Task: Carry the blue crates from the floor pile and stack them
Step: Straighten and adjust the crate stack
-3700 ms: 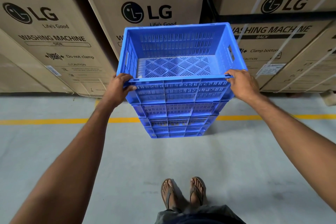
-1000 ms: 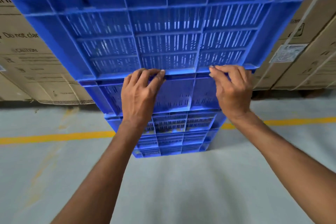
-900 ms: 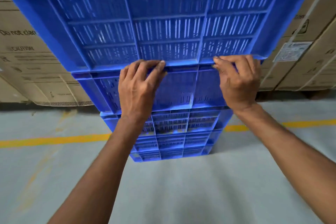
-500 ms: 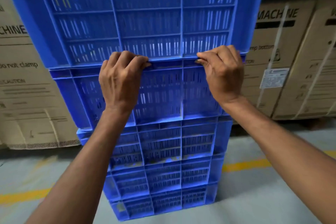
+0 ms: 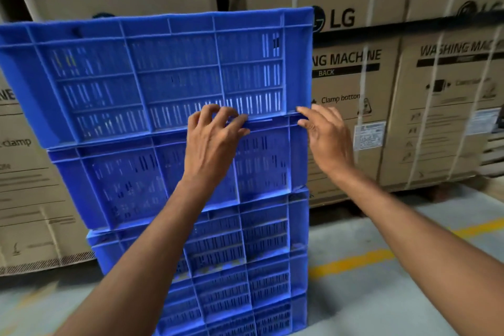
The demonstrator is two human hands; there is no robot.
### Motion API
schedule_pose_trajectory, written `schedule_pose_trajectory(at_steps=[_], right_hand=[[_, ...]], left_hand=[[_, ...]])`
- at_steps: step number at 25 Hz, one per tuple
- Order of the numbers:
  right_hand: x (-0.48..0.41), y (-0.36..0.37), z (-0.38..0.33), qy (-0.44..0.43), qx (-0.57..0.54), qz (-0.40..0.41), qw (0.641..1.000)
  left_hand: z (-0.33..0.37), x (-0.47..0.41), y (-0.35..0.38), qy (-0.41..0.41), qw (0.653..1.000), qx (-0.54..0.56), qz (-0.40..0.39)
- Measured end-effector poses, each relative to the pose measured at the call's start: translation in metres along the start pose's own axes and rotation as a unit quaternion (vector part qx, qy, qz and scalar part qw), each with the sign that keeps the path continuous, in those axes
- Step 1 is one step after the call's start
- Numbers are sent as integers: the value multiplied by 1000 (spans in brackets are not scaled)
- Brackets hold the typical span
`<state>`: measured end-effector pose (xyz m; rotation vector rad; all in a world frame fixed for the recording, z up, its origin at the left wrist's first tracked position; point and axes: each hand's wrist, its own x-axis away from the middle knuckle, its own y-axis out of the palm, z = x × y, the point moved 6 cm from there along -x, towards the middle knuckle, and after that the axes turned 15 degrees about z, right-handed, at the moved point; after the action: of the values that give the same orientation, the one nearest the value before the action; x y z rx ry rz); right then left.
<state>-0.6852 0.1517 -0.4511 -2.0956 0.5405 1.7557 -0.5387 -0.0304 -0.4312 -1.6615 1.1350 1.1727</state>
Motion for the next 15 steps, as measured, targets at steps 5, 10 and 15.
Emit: schedule_pose_trajectory(at_steps=[5, 10, 15], right_hand=[[-8, -4, -1, 12, -22, 61, 998], [-11, -8, 0, -26, -24, 71, 997], [4, -9, 1, 37, -26, 43, 998]], left_hand=[[-5, 0, 1, -47, 999, 18, 21], [-1, 4, 1, -35, 997, -26, 65], [4, 11, -7, -80, 994, 5, 80]])
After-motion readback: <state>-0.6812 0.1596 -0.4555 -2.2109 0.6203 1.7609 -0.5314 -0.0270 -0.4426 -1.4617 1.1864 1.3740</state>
